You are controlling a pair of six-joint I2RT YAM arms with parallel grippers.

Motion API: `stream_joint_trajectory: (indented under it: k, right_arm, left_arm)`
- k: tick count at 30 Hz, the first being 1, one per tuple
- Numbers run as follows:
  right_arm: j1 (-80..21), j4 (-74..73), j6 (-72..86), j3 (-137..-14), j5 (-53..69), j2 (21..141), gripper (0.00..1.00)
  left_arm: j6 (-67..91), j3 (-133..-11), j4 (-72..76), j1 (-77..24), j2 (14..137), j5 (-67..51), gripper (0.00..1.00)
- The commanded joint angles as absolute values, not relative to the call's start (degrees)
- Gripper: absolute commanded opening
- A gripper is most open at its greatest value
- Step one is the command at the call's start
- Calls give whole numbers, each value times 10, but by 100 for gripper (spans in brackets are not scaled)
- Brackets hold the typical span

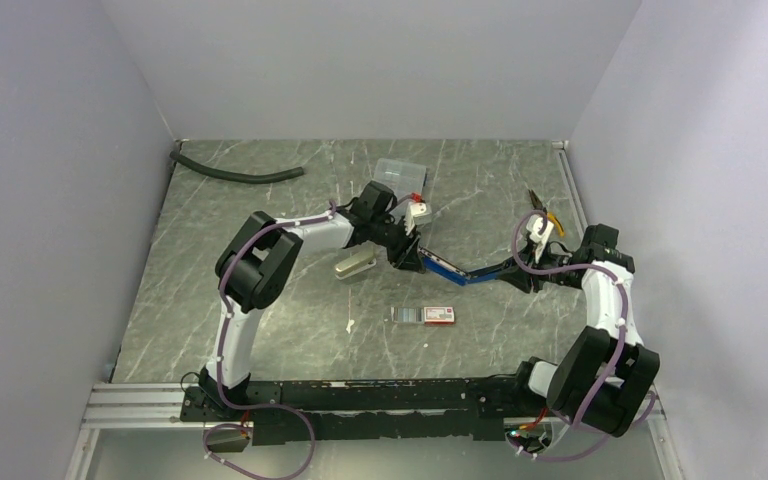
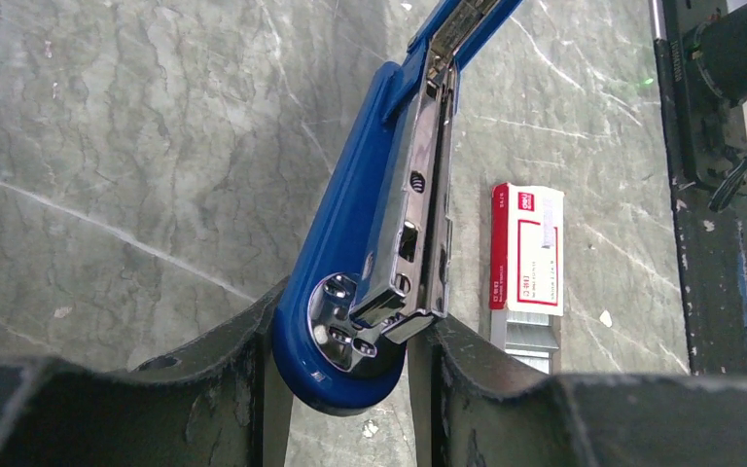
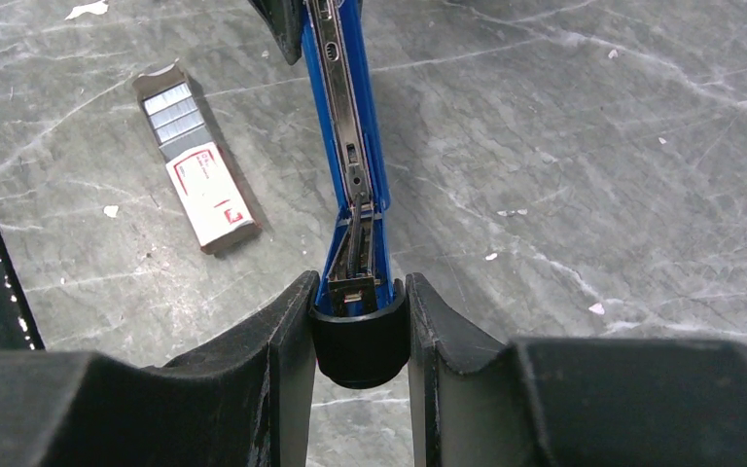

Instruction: Load the staples into the stapler

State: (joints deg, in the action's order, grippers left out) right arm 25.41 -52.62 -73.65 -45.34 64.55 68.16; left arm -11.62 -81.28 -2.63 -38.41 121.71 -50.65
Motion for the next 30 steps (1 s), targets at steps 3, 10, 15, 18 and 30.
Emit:
stream_joint_trajectory:
  k: [3,10,15,18,30]
  right_arm:
    - [277,-511,-740,-501,618,686,0]
    - [286,-519,-742,-524,628,703,0]
    - [290,-532,-750,-541,630,716,0]
    - [297,-550,-763,-557,632,732,0]
    - [310,-592,-818,-575,639,795,0]
  left_arm:
    - [-182,-811,-74,-372,1215,-431,29]
    - [-183,-796,-65,-377,1219,-419,31]
    - [-194,-783,-61,-382,1217,-402,33]
    - [-197,-781,-67,-385,1220,-395,34]
    - [-237,-789,-105,-401,1221,-341,64]
